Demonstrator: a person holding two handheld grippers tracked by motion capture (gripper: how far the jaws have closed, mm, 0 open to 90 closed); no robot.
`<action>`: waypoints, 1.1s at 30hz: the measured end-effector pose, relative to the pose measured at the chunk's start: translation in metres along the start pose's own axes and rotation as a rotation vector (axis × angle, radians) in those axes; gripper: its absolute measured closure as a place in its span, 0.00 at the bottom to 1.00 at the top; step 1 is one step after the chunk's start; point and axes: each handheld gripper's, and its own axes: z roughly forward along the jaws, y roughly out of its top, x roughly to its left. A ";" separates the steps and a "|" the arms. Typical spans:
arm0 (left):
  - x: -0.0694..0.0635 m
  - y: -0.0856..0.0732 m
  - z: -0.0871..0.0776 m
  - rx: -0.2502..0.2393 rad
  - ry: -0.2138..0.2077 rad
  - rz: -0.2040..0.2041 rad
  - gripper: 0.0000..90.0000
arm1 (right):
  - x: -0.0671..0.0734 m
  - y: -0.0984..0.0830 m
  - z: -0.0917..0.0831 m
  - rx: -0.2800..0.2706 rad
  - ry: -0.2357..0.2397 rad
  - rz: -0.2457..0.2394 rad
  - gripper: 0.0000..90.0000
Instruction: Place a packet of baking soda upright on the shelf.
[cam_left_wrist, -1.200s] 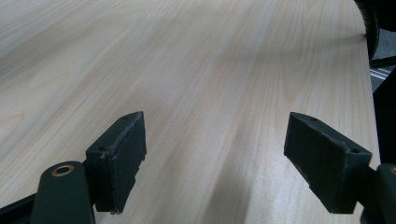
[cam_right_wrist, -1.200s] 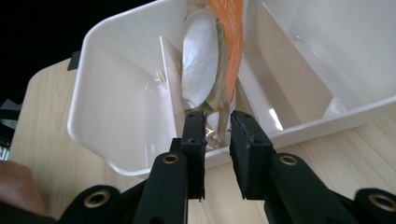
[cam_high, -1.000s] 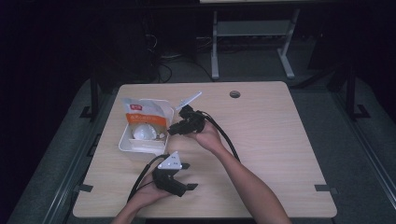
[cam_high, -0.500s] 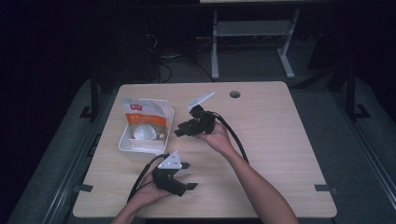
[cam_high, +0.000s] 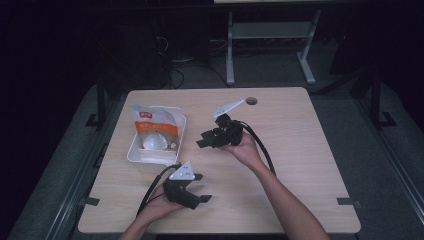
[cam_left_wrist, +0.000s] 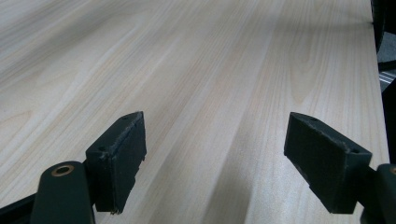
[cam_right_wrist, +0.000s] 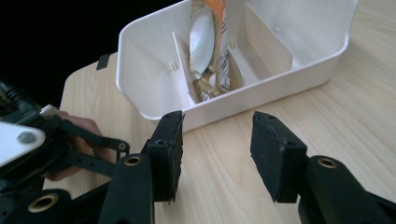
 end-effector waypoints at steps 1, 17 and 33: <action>0.000 0.000 0.000 0.001 0.000 -0.001 0.23 | 0.000 -0.001 -0.002 -0.001 0.000 0.002 0.59; 0.001 0.000 0.001 0.002 0.001 -0.007 0.23 | -0.003 -0.021 -0.042 -0.011 -0.045 0.034 0.53; 0.003 0.000 0.000 0.002 0.008 -0.012 0.23 | -0.001 -0.049 -0.081 -0.040 -0.097 0.062 0.48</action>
